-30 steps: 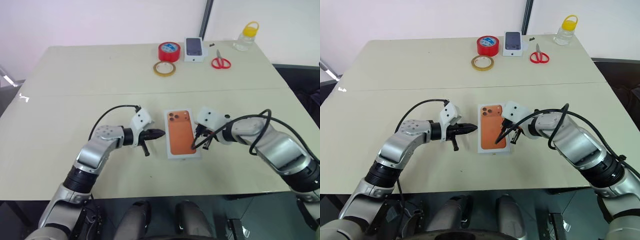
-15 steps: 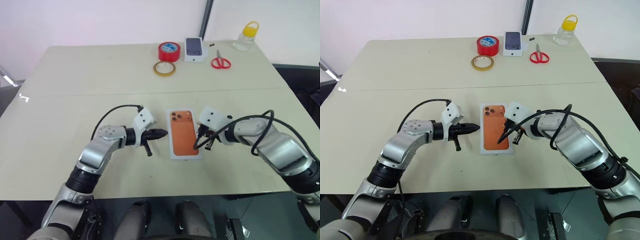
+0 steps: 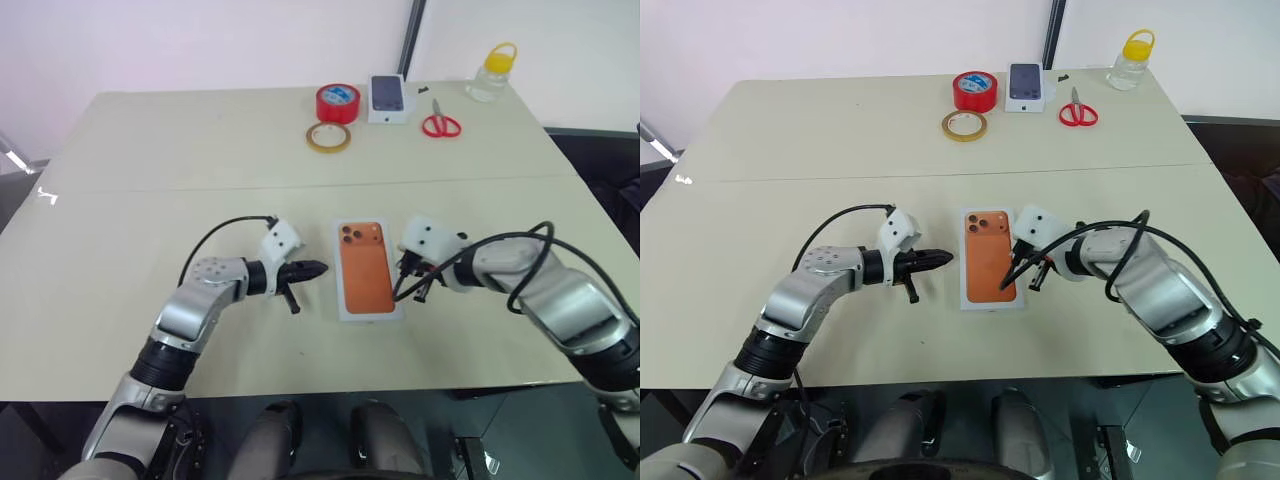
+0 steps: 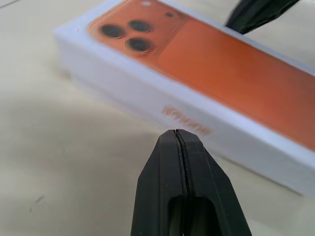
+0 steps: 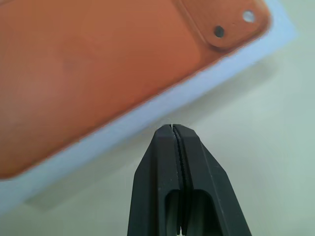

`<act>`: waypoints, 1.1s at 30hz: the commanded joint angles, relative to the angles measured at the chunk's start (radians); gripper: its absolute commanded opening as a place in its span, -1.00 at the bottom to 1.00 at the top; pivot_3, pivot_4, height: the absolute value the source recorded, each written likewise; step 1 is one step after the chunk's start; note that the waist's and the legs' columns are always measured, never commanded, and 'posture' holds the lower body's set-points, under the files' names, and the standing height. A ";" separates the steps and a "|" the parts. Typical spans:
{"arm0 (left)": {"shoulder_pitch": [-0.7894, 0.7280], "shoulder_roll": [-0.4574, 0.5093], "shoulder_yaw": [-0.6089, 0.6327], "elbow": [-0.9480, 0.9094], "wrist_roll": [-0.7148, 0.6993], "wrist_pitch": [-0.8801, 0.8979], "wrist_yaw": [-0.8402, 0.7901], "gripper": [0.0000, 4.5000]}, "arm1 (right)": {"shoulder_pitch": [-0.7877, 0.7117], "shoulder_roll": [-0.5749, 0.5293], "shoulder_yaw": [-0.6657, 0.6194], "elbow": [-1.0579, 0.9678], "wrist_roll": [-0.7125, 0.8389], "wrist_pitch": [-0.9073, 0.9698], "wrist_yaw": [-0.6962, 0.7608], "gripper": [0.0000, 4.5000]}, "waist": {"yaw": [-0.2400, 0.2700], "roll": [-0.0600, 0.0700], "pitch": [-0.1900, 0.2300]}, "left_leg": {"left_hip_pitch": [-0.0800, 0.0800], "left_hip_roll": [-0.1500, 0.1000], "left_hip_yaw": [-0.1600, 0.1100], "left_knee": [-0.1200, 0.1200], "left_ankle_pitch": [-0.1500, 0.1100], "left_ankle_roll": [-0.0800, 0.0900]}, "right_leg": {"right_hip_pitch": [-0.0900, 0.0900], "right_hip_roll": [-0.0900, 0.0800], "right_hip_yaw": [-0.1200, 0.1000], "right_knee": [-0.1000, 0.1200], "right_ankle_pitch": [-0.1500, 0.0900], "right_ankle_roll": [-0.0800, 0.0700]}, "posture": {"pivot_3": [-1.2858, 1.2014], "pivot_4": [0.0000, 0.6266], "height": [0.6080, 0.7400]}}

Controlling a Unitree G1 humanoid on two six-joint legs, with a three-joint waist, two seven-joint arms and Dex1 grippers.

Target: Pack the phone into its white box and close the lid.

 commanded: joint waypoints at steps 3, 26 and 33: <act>-0.090 -0.045 0.111 -0.002 -0.088 0.014 0.040 -1.00 | 0.066 -0.033 -0.158 -0.097 0.092 -0.090 0.105 -0.99 | 0.002 0.000 0.000 | 0.000 0.000 0.000 0.000 0.000 0.000 | 0.001 0.000 0.000 0.000 0.000 0.000 | 0.03 -0.52 1.00; -0.237 -0.143 0.040 0.263 0.112 -0.124 0.180 -1.00 | 0.161 0.074 -0.184 -0.105 0.104 -0.103 -0.024 -0.99 | -0.003 -0.005 -0.003 | 0.002 -0.001 -0.001 0.001 0.000 0.000 | 0.003 -0.001 -0.001 0.000 0.000 0.001 | 0.03 -0.52 1.00; -0.093 0.005 0.295 0.060 0.044 -0.065 0.280 -1.00 | 0.067 0.133 -0.371 0.236 0.103 -0.268 -0.065 -0.99 | -0.008 -0.005 -0.003 | 0.002 0.000 0.000 0.000 0.001 -0.001 | 0.001 0.000 0.001 0.001 0.000 0.001 | 0.03 -0.52 1.00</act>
